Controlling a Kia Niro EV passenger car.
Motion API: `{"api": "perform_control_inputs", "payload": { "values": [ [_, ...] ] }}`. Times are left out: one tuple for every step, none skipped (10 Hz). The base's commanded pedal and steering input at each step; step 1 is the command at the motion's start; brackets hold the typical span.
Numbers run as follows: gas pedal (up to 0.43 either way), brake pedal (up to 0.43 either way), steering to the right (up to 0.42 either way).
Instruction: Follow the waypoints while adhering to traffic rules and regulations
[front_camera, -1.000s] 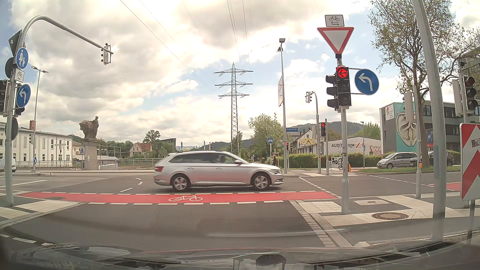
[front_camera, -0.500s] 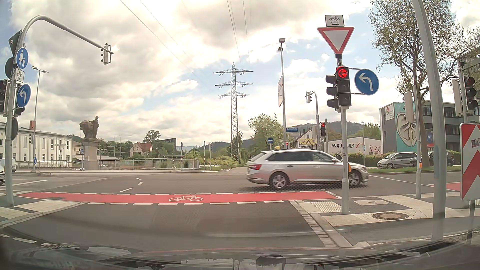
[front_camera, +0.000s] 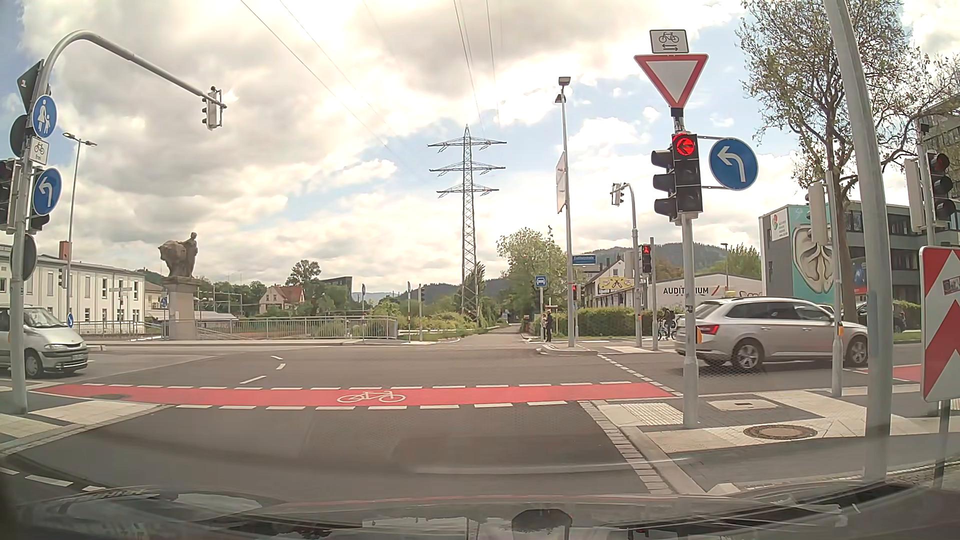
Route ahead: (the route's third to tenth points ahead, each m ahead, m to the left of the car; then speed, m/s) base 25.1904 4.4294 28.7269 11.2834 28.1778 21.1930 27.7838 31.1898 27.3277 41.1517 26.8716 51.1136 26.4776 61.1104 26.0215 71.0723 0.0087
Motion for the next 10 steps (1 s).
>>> {"api": "perform_control_inputs", "payload": {
  "values": [
    [0.0,0.25,-0.004],
    [0.0,0.25,-0.004],
    [0.0,0.25,-0.004],
    [0.0,0.25,-0.004],
    [0.0,0.25,-0.004],
    [0.0,0.25,-0.004],
    [0.0,0.25,-0.004],
    [0.0,0.25,-0.004],
    [0.0,0.25,-0.004],
    [0.0,0.25,-0.004]
  ]
}}
